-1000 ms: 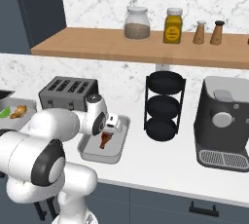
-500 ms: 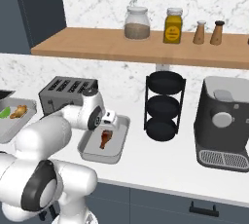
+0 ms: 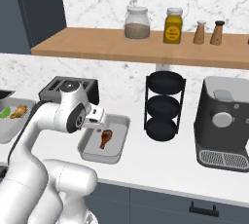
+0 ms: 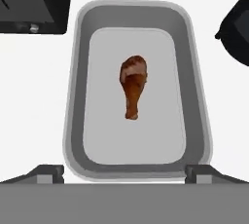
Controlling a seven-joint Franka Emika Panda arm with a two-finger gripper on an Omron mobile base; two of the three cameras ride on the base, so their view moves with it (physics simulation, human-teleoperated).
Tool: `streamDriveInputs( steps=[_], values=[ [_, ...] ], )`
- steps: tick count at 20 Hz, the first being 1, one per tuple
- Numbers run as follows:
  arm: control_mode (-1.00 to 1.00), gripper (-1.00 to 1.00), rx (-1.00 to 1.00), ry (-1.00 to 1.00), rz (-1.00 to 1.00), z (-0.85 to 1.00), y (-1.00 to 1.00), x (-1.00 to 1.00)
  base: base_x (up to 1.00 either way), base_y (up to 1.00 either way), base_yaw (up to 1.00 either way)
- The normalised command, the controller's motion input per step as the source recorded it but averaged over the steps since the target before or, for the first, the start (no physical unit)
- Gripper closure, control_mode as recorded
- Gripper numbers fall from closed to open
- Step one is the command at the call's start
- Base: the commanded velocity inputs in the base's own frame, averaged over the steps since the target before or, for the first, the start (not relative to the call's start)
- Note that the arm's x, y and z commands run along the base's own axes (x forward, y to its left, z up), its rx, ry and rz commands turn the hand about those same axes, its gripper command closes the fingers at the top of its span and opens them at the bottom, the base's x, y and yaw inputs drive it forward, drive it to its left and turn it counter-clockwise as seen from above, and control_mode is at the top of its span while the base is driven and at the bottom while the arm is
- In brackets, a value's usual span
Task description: Place one lemon wedge and one chicken drumstick in each tupperware on the nearby counter, to pack two identical lunches.
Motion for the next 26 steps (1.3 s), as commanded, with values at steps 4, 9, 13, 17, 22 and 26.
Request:
streamDriveInputs(
  steps=[4, 9, 13, 17, 22, 26],
  values=[
    [-1.0, -1.0, 0.0, -0.25, 0.0, 0.62, 0.01, -0.97, 0.0, 0.0, 0.0],
    [-1.0, -1.0, 0.0, -0.17, 0.0, 0.28, 0.09, -0.63, 0.0, 0.0, 0.0],
    [-1.0, -1.0, 0.0, -0.15, 0.0, 0.08, 0.0, -0.43, 0.0, 0.0, 0.0],
    [-1.0, -1.0, 0.0, -0.05, 0.0, 0.0, 0.0, -0.2, 0.0, 0.0, 0.0],
    [-1.0, -1.0, 0.0, 0.0, 0.0, 0.0, 0.0, 0.0, 0.0, 0.0, 0.0],
    [-1.0, -1.0, 0.0, -0.01, 0.0, 0.0, 0.0, -0.22, 0.0, 0.0, 0.0]
  ],
)
